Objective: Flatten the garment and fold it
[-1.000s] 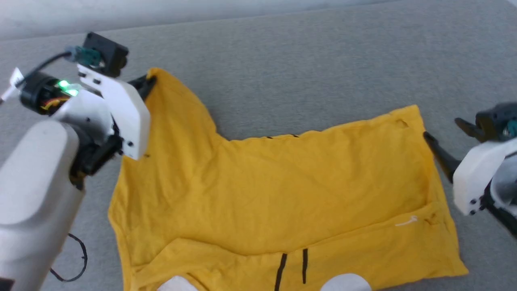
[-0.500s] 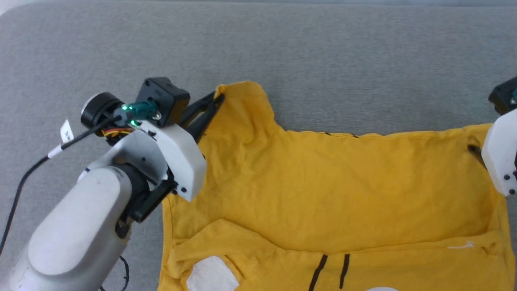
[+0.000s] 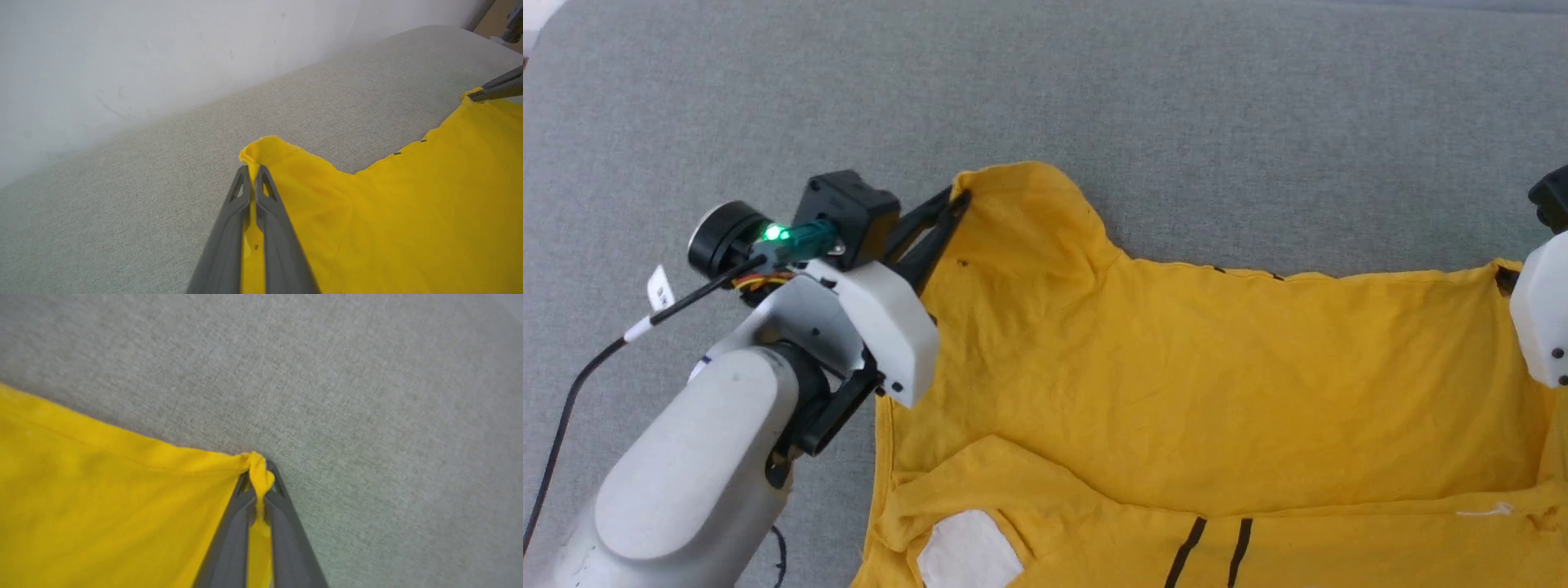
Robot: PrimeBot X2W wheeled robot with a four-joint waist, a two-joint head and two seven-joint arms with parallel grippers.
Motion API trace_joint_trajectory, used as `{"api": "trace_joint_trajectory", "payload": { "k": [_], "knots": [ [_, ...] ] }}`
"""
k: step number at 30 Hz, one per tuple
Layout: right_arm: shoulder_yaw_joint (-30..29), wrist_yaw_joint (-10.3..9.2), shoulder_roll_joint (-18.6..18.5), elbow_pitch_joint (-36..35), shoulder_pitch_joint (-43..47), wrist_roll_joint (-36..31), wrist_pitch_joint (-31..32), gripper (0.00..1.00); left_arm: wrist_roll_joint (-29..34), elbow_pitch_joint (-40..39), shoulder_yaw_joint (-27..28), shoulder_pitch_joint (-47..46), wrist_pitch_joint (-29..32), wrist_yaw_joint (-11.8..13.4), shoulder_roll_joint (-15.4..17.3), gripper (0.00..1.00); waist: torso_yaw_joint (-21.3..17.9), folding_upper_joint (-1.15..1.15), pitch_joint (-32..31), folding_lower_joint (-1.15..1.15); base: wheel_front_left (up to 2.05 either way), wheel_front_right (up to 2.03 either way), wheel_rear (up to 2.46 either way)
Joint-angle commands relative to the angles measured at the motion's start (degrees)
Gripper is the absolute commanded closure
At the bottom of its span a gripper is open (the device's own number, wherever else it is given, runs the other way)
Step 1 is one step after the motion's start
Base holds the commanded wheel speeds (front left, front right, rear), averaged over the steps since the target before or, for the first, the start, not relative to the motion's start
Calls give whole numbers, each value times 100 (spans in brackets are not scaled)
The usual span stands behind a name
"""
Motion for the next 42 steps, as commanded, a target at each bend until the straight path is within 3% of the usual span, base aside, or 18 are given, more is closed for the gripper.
{"api": "trace_joint_trajectory", "payload": {
  "k": [1,6,13,20,27,32,37,42],
  "knots": [
    [8,-8,246,210,48,108,-258,100,-8,65,76,141,-118,76,22,100,-137,0,-230,0,0,0,0],
    [-354,-8,346,241,115,314,-968,100,-114,79,285,480,-285,303,129,100,-278,0,-711,0,0,0,0],
    [-820,-8,274,-271,946,392,-1425,100,-284,-445,525,1409,-177,699,575,100,-383,0,-1344,0,0,0,0],
    [-1593,-8,464,-901,2294,350,-1536,100,-528,-1162,696,2679,47,1098,1120,100,-378,0,-1765,0,0,0,0],
    [-2186,-8,711,-1468,3594,227,-1273,100,-875,-1543,653,3742,174,1302,1329,100,-301,0,-1933,0,0,0,0],
    [-2366,-8,738,-1752,4285,36,-938,100,-1194,-1486,474,4405,338,1263,1438,100,-279,0,-1942,0,0,0,0],
    [-2320,-8,672,-1740,4541,-163,-653,100,-1253,-1075,273,4566,330,1035,1449,100,-255,0,-1877,0,0,0,0],
    [-2182,-8,645,-1560,4557,-313,-516,100,-1160,-585,56,4357,202,752,1250,100,-222,0,-1802,0,0,0,0]
  ]
}}
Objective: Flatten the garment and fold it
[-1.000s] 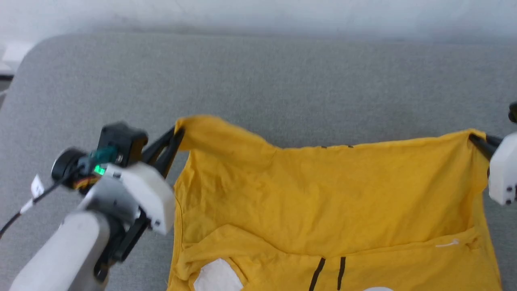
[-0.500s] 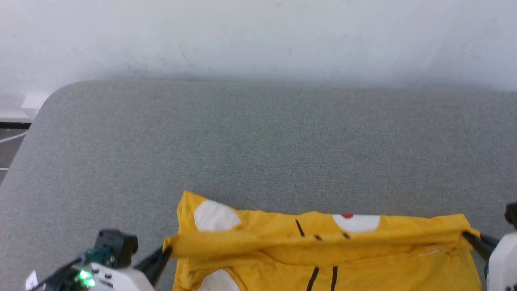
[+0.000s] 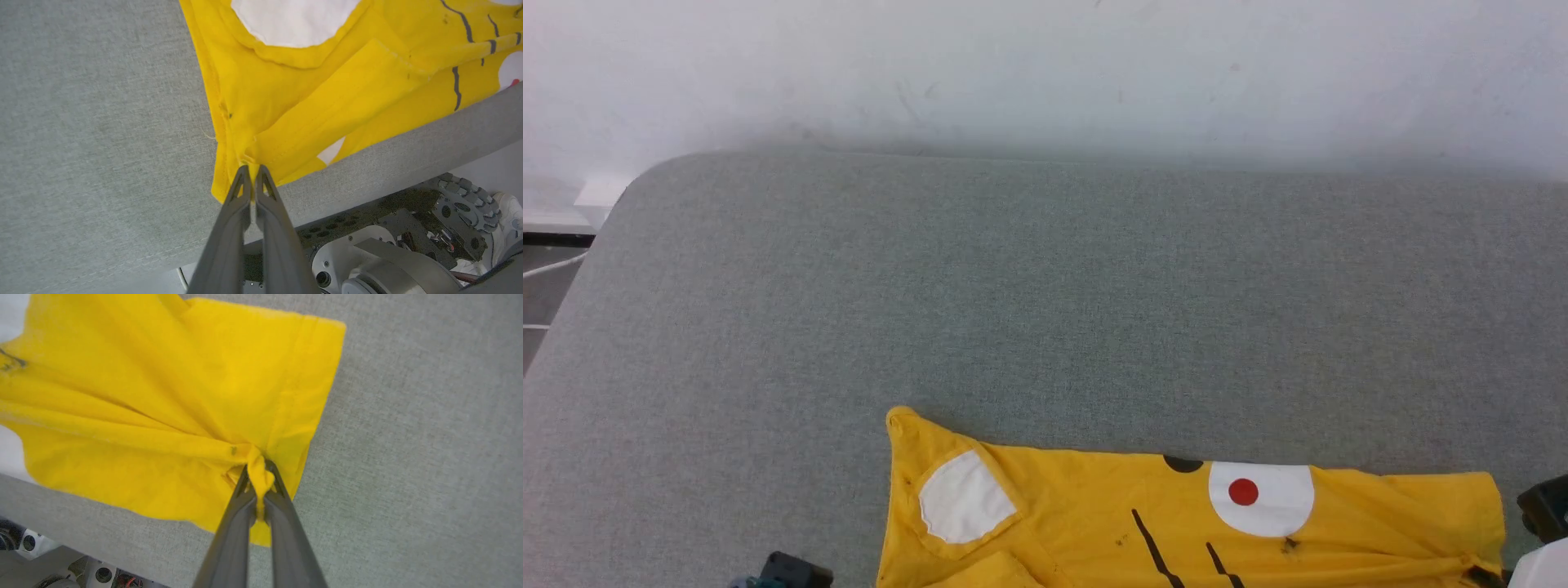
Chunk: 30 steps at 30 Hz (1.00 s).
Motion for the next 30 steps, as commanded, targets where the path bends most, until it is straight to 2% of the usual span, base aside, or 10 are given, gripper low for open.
{"api": "trace_joint_trajectory", "payload": {
  "k": [1,2,3,4,5,13,16,19,25,30],
  "knots": [
    [30,-11,0,66,35,-25,0,100,63,131,-36,-137,-79,-68,-86,100,16,0,22,0,0,0,0],
    [57,-11,17,103,17,-8,-14,79,119,246,-83,-194,-127,-127,-120,100,18,0,33,0,0,0,0],
    [81,-11,26,134,5,14,-17,47,160,358,-122,-247,-177,-181,-161,100,23,0,43,0,0,0,0],
    [96,-11,32,169,-6,39,-7,0,198,457,-143,-302,-254,-226,-210,50,27,0,47,0,0,0,0],
    [118,-11,28,184,-17,53,0,0,223,558,-136,-348,-358,-244,-268,0,25,0,48,0,0,0,0],
    [-213,-11,19,-297,-178,470,81,0,191,813,122,-599,-1251,-398,-589,0,-29,0,-165,0,0,0,0],
    [-565,-11,234,-635,-216,697,174,0,130,812,359,-656,-1677,-336,-720,0,-52,0,-254,0,0,0,0],
    [-895,-11,465,-875,-182,600,263,0,78,879,624,-691,-2193,-186,-945,0,-62,0,-303,0,0,0,0],
    [-1585,-11,1425,-984,54,98,334,0,9,1088,1197,-701,-3365,189,-1596,0,-63,0,-274,0,0,0,0],
    [-2218,-11,2388,-682,147,-500,273,0,162,1065,1966,-629,-3604,273,-2368,0,-35,0,-174,0,0,0,0]
  ]
}}
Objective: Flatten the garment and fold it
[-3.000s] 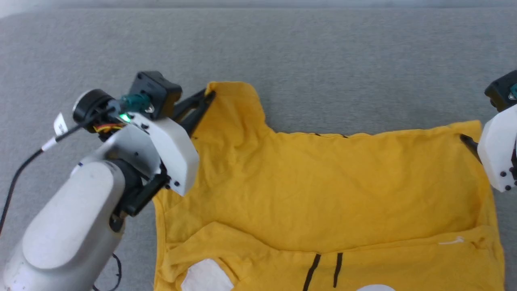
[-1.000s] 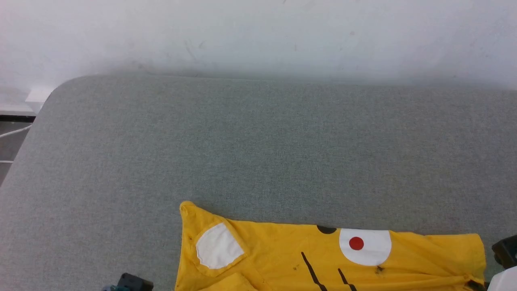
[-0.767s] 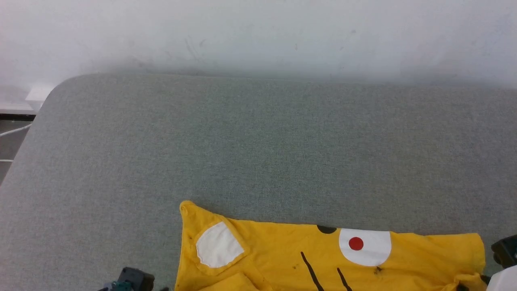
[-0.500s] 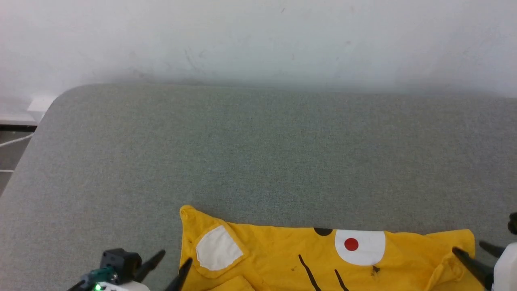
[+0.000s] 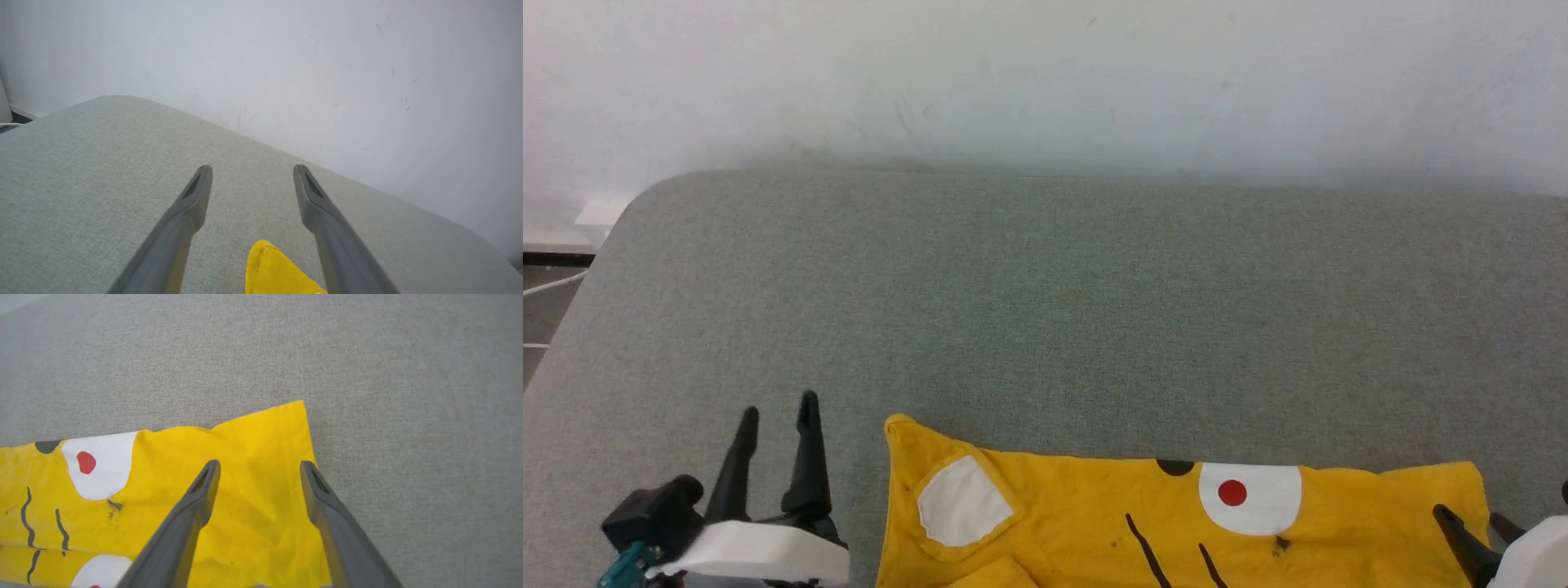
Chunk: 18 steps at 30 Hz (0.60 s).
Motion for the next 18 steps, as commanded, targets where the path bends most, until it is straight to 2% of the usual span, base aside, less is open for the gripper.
{"api": "trace_joint_trajectory", "payload": {
  "k": [1,5,8,11,18],
  "knots": [
    [-152,-5,222,99,41,-191,-51,0,247,-95,346,12,-29,-4,-246,0,29,0,46,0,0,0,0],
    [-578,-5,674,434,18,-766,-218,0,1405,-241,878,135,-31,-117,-641,0,92,0,120,0,0,0,0],
    [-795,-5,859,689,-27,-1105,-301,0,1968,-284,1063,189,-32,-309,-923,0,135,0,171,0,0,0,0],
    [-828,-5,957,984,-63,-1236,-294,0,2286,-238,1200,225,-33,-529,-1135,0,169,0,223,0,0,0,0],
    [-715,-5,1041,1604,-232,-1195,-370,0,2742,-192,1461,155,-33,-943,-1381,0,237,0,391,0,0,0,0]
  ]
}}
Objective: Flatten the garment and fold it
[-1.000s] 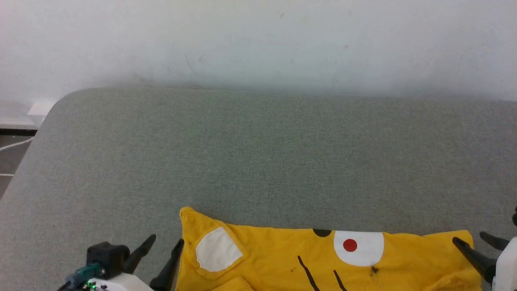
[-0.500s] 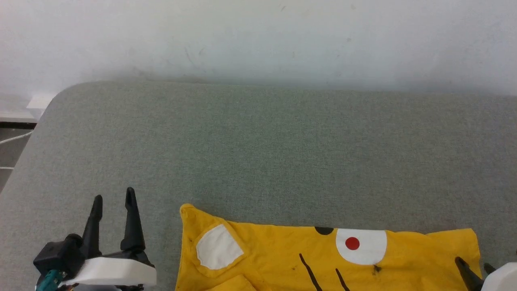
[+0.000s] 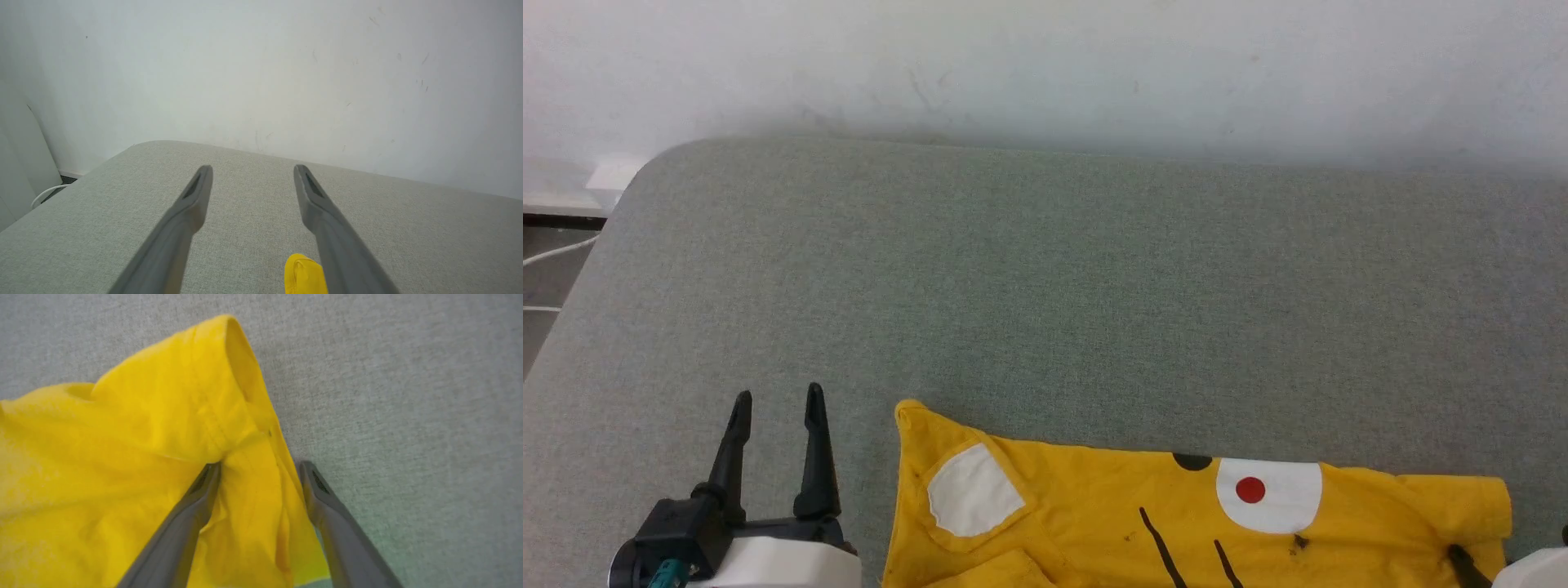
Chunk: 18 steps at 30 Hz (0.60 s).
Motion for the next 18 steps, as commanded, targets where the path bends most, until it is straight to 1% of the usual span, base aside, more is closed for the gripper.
{"api": "trace_joint_trajectory", "payload": {
  "k": [1,2,3,7,11,14,18],
  "knots": [
    [186,-6,102,342,-25,30,62,0,107,10,68,-7,-26,-97,-62,0,30,0,74,1,0,0,0],
    [233,-6,111,403,-39,68,57,49,147,23,95,-20,-26,-137,-89,0,32,0,89,1,0,0,0],
    [298,-6,118,450,-51,97,48,100,185,42,115,-32,-26,-176,-113,0,32,0,100,1,0,0,0],
    [537,-6,94,488,-56,205,-31,100,322,120,173,-72,-27,-286,-195,0,14,0,70,1,0,0,0],
    [487,-6,-42,376,-114,228,-240,100,398,143,250,-44,-27,-343,-251,0,-76,0,-41,1,0,0,0],
    [271,-6,-243,352,-171,154,-345,100,438,186,254,-17,-27,-400,-279,0,-127,0,-103,1,0,0,0],
    [-276,-6,-490,436,-288,36,-449,100,474,224,232,-18,-27,-430,-307,0,-159,0,-151,1,0,0,0]
  ]
}}
